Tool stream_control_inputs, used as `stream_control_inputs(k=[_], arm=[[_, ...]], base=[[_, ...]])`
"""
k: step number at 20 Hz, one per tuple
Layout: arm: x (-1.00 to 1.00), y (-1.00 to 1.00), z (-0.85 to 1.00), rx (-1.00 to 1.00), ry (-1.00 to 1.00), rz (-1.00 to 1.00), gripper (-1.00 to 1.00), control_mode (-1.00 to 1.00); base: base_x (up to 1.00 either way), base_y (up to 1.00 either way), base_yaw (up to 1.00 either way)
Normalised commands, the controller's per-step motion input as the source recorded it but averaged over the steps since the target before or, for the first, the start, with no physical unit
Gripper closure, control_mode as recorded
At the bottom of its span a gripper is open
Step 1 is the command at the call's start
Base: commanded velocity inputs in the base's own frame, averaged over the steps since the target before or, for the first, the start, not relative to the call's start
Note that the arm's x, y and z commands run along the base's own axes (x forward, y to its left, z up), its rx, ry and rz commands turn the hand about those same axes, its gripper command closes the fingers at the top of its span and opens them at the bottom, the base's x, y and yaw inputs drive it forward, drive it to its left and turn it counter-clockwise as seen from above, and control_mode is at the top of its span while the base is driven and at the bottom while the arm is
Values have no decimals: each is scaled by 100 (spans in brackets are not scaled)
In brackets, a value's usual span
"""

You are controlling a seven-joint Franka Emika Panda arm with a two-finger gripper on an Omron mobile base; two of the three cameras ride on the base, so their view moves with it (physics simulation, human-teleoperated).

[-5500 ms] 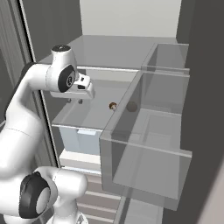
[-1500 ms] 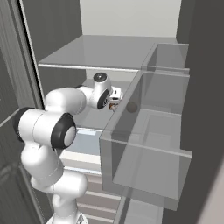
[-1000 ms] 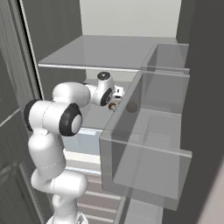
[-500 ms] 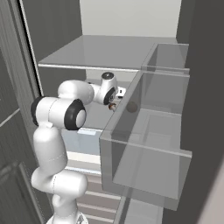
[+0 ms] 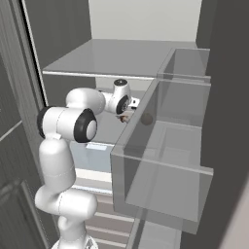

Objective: Pick mushroom from the fridge and place it on the plate on the counter.

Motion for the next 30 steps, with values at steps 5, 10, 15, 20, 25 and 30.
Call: stream_control_inputs(k=[5, 10, 15, 20, 25, 30], arm=[[0, 0, -32, 0, 6, 0, -100, -100], [0, 0, -24, 0, 0, 0, -100, -100], [0, 0, -10, 4, 0, 0, -100, -100], [0, 0, -12, 5, 0, 0, 100, -100], [0, 0, -20, 8, 0, 0, 100, -100], [0, 0, -18, 8, -1, 0, 100, -100]], base=[[0, 0, 0], [0, 0, 0], [0, 0, 0], [0, 0, 0], [0, 0, 0], [0, 0, 0]])
